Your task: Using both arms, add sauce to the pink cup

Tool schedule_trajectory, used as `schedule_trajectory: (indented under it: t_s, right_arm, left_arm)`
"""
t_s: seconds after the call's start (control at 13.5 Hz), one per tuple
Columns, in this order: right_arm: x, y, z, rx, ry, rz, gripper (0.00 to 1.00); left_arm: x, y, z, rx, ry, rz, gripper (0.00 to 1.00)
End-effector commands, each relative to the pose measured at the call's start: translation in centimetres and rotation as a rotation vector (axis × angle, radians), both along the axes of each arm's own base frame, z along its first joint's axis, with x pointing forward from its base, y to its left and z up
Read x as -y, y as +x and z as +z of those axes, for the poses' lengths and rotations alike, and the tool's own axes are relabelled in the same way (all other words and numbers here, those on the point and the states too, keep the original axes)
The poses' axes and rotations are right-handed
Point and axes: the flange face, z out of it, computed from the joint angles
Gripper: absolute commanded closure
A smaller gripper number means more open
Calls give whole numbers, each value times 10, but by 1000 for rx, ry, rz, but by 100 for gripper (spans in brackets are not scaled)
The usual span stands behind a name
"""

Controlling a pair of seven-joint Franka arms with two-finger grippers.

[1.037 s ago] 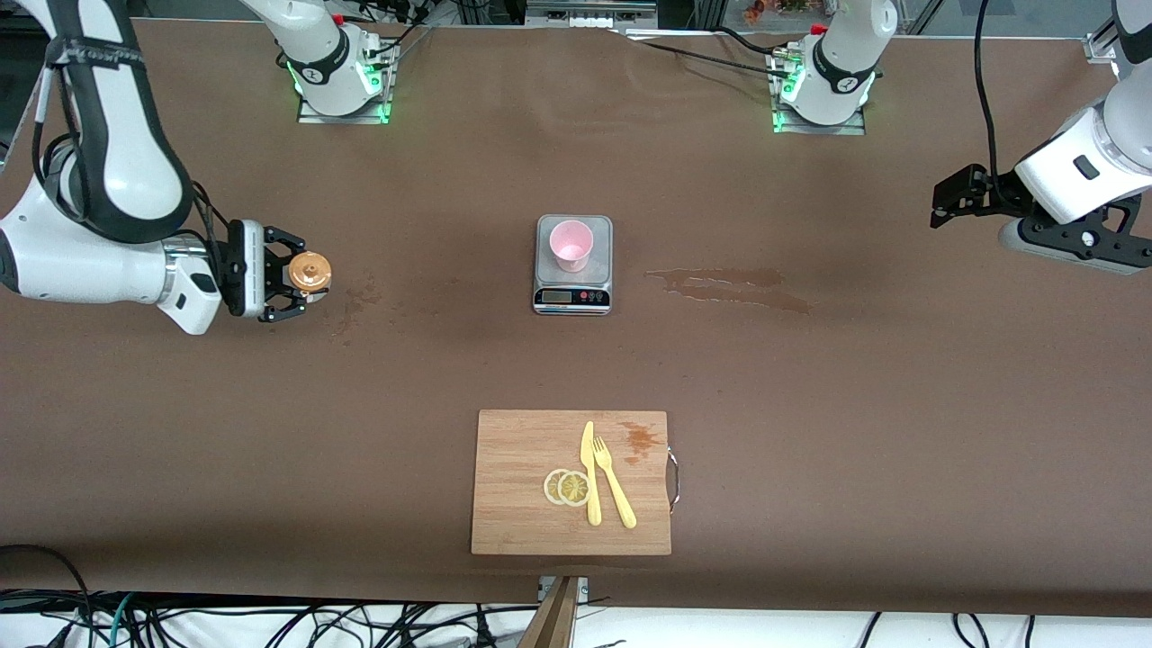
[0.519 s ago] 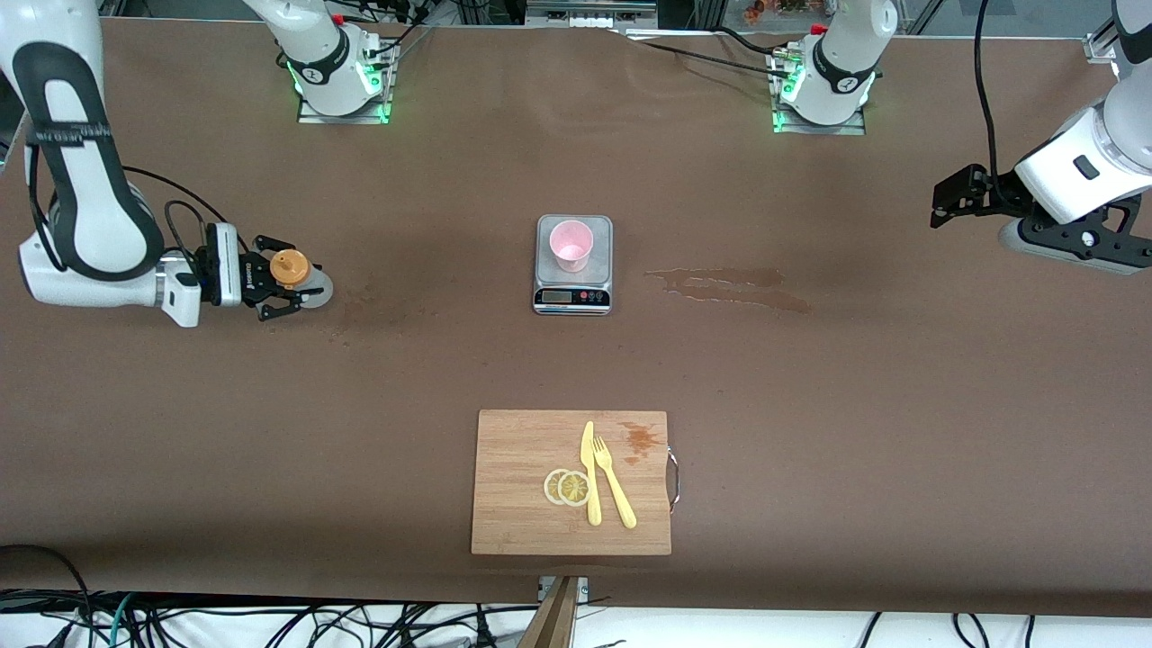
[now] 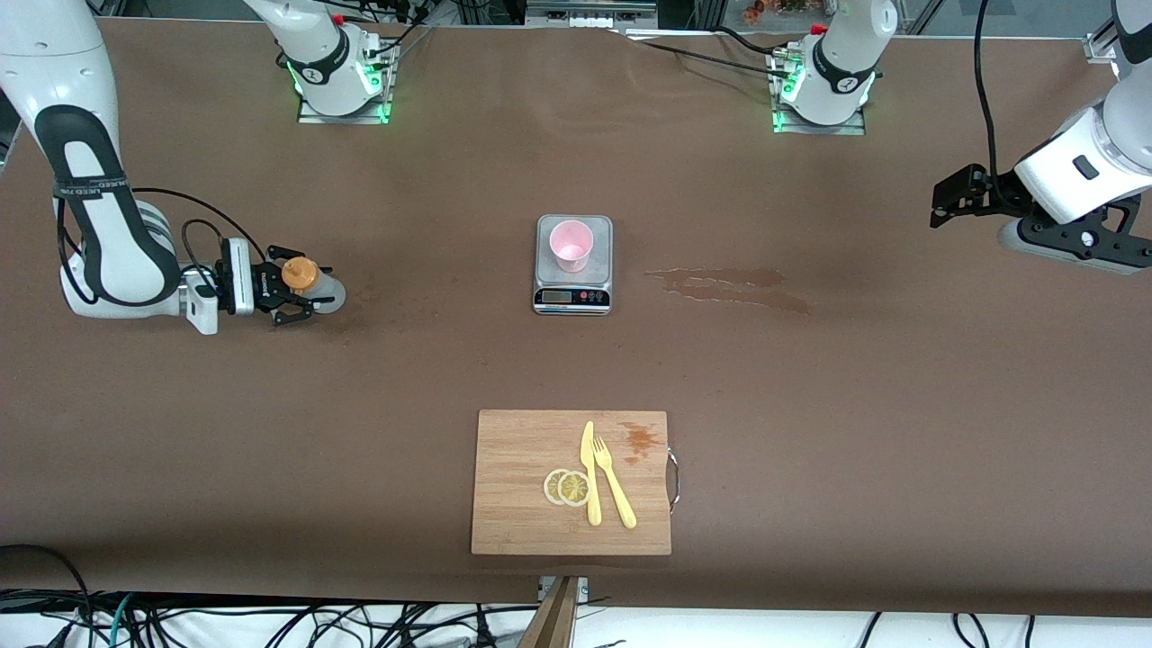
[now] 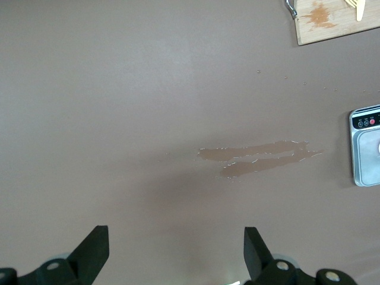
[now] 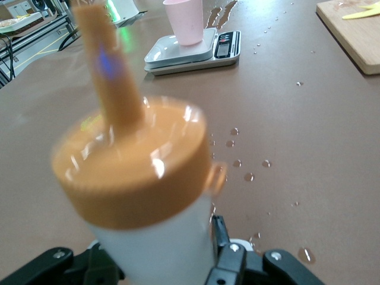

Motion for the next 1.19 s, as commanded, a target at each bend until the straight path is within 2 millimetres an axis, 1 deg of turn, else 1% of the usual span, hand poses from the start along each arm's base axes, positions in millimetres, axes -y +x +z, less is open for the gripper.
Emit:
schedule_trajectory:
  t_s: [0.0,0.07,0.22,0.37,0.52,0.59,0.67,0.74,0.81,0.89,0.96,1.04,1.11]
  right_arm:
    - [7,7,-15,3,40,-13,20]
    - [10,7,-18,1,44,-21,0]
    - [16,11,-13,5,54,-31,0]
    - [19,19,6,9,74,-20,0]
    - [38,14,20,22,40,11,0]
    - [52,10,30,23,4,42,0]
    - [65,9,47,38,-37,57,0]
    - [70,10,65,46,-73,69,0]
    - [73,11,93,50,-127,65,0]
    - [76,13,129,70,-192,61,0]
    - [76,14,163,75,-263,49,0]
    - [69,14,191,62,-328,31,0]
    - [53,14,216,28,-385,11,0]
  left_arm:
    - [0,-1,3,-6,19,-16,0]
    - [0,-1,3,-6,19,-19,0]
    - [0,-2,3,-8,17,-18,0]
    - [0,-2,2,-9,18,-16,0]
    - [0,-2,2,-9,18,-16,0]
    - [0,-2,2,-9,18,-16,0]
    - [0,-2,2,-9,18,-15,0]
    - [-1,-1,2,-9,17,-16,0]
    - [-2,-1,2,-9,17,-18,0]
    - [-2,-1,2,-9,17,-18,0]
    - [-2,-1,2,-9,17,-16,0]
    - [-2,-1,2,-9,17,-19,0]
    - [-2,-1,2,-9,17,-18,0]
